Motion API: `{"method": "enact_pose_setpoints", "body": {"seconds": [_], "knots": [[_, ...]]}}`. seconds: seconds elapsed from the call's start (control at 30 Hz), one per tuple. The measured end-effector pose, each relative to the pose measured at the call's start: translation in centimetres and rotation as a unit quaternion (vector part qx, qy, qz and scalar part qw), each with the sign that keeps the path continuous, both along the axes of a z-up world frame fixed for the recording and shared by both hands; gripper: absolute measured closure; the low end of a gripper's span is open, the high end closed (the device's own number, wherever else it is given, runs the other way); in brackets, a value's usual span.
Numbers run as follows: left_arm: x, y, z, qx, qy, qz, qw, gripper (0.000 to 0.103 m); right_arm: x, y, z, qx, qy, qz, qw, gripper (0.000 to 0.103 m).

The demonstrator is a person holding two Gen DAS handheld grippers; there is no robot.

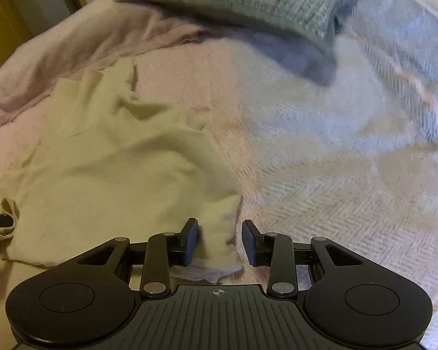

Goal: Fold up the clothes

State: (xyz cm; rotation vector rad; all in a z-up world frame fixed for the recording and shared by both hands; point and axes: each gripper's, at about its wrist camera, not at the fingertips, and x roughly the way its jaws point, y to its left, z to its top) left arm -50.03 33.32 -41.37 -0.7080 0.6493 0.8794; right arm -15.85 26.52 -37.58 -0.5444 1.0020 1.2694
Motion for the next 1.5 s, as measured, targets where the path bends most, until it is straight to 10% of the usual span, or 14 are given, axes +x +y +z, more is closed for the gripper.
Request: {"method": "enact_pose_setpoints", "body": {"seconds": [0.27, 0.57, 0.7, 0.8, 1.03, 1.13, 1.2, 1.5], "knots": [[-1.8, 1.8, 3.2, 0.025, -0.040, 0.031, 0.9984, 0.087, 2.8, 3.0, 3.2, 0.062, 0.014, 0.007, 0.998, 0.068], [-1.9, 4.4, 2.5, 0.004, -0.058, 0.043, 0.9974, 0.087, 5.8, 11.2, -0.1, -0.064, 0.104, 0.030, 0.992, 0.068], [-2.0, 5.1, 2.2, -0.008, -0.065, 0.049, 0.9966, 0.087, 3.5, 11.9, -1.4, -0.093, 0.038, 0.076, 0.992, 0.068], [-2.0, 5.6, 2.3, -0.008, -0.067, 0.051, 0.9964, 0.087, 3.2, 12.0, -2.1, -0.098, 0.016, 0.088, 0.991, 0.099], [-2.0, 8.3, 2.5, -0.020, -0.081, 0.054, 0.9951, 0.080, 9.2, 11.9, -1.8, -0.101, 0.010, -0.055, 0.993, 0.099], [-1.2, 10.3, 2.4, -0.027, -0.106, 0.048, 0.9928, 0.073, 9.4, 13.2, -0.1, -0.051, 0.056, -0.045, 0.996, 0.086], [-0.3, 11.9, 2.2, -0.037, -0.128, 0.043, 0.9901, 0.069, 8.6, 14.5, 0.5, -0.011, 0.118, -0.011, 0.993, 0.046], [5.6, 19.5, -1.0, -0.098, -0.188, 0.030, 0.9769, 0.055, 2.7, 21.8, -1.4, 0.042, 0.192, 0.090, 0.976, 0.045]]}}
